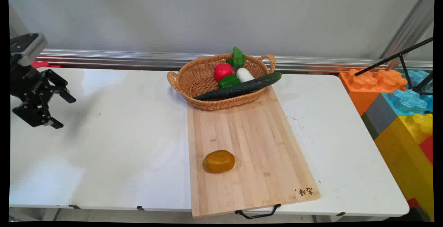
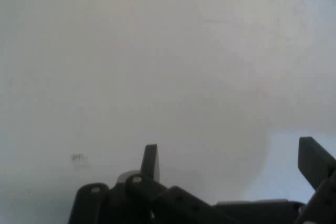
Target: Pick up the potato from the cutting board
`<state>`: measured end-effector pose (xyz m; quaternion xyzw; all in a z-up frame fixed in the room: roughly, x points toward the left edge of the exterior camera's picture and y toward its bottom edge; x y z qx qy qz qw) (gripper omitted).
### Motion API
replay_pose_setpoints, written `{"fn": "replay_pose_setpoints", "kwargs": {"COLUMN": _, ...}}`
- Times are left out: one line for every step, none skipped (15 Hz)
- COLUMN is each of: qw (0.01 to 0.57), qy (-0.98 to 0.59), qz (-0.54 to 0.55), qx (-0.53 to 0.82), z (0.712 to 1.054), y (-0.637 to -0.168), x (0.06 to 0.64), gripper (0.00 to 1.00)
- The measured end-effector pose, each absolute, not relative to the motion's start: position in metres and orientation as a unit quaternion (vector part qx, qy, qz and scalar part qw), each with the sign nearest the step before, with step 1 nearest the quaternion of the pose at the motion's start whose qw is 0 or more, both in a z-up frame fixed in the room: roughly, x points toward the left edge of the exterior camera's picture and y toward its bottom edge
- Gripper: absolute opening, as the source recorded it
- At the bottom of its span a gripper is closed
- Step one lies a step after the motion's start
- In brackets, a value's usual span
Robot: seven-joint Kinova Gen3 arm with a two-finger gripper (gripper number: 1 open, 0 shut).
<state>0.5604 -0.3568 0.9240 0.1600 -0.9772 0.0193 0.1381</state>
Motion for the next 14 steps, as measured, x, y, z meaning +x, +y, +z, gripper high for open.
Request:
{"fn": "replay_pose_setpoints", "kwargs": {"qw": 0.145, "qy": -0.976, "qz": 0.019, "qx": 0.160, "z": 0.921, "y": -0.356, "x": 0.559, "gripper": 1.00}}
{"fn": "replay_pose_setpoints", "kwargs": {"qw": 0.152, "qy": -0.975, "qz": 0.018, "qx": 0.161, "z": 0.920, "y": -0.356, "x": 0.555, "gripper": 1.00}}
{"fn": "replay_pose_setpoints", "kwargs": {"qw": 0.163, "qy": -0.973, "qz": 0.018, "qx": 0.163, "z": 0.919, "y": -0.356, "x": 0.548, "gripper": 1.00}}
{"fn": "replay_pose_setpoints", "kwargs": {"qw": 0.172, "qy": -0.971, "qz": 0.018, "qx": 0.163, "z": 0.919, "y": -0.356, "x": 0.541, "gripper": 1.00}}
{"fn": "replay_pose_setpoints", "kwargs": {"qw": 0.182, "qy": -0.969, "qz": 0.020, "qx": 0.166, "z": 0.920, "y": -0.356, "x": 0.531, "gripper": 1.00}}
{"fn": "replay_pose_setpoints", "kwargs": {"qw": 0.191, "qy": -0.967, "qz": 0.022, "qx": 0.168, "z": 0.920, "y": -0.356, "x": 0.519, "gripper": 1.00}}
{"fn": "replay_pose_setpoints", "kwargs": {"qw": 0.197, "qy": -0.965, "qz": 0.024, "qx": 0.170, "z": 0.920, "y": -0.356, "x": 0.511, "gripper": 1.00}}
{"fn": "replay_pose_setpoints", "kwargs": {"qw": 0.206, "qy": -0.962, "qz": 0.027, "qx": 0.174, "z": 0.920, "y": -0.356, "x": 0.498, "gripper": 1.00}}
{"fn": "replay_pose_setpoints", "kwargs": {"qw": 0.216, "qy": -0.959, "qz": 0.028, "qx": 0.180, "z": 0.919, "y": -0.355, "x": 0.477, "gripper": 1.00}}
{"fn": "replay_pose_setpoints", "kwargs": {"qw": 0.223, "qy": -0.957, "qz": 0.028, "qx": 0.185, "z": 0.917, "y": -0.354, "x": 0.460, "gripper": 1.00}}
{"fn": "replay_pose_setpoints", "kwargs": {"qw": 0.228, "qy": -0.955, "qz": 0.029, "qx": 0.190, "z": 0.916, "y": -0.354, "x": 0.443, "gripper": 1.00}}
{"fn": "replay_pose_setpoints", "kwargs": {"qw": 0.232, "qy": -0.953, "qz": 0.029, "qx": 0.193, "z": 0.914, "y": -0.354, "x": 0.421, "gripper": 1.00}}
{"fn": "replay_pose_setpoints", "kwargs": {"qw": 0.235, "qy": -0.952, "qz": 0.028, "qx": 0.195, "z": 0.913, "y": -0.355, "x": 0.401, "gripper": 1.00}}
{"fn": "replay_pose_setpoints", "kwargs": {"qw": 0.238, "qy": -0.951, "qz": 0.028, "qx": 0.195, "z": 0.911, "y": -0.356, "x": 0.383, "gripper": 1.00}}
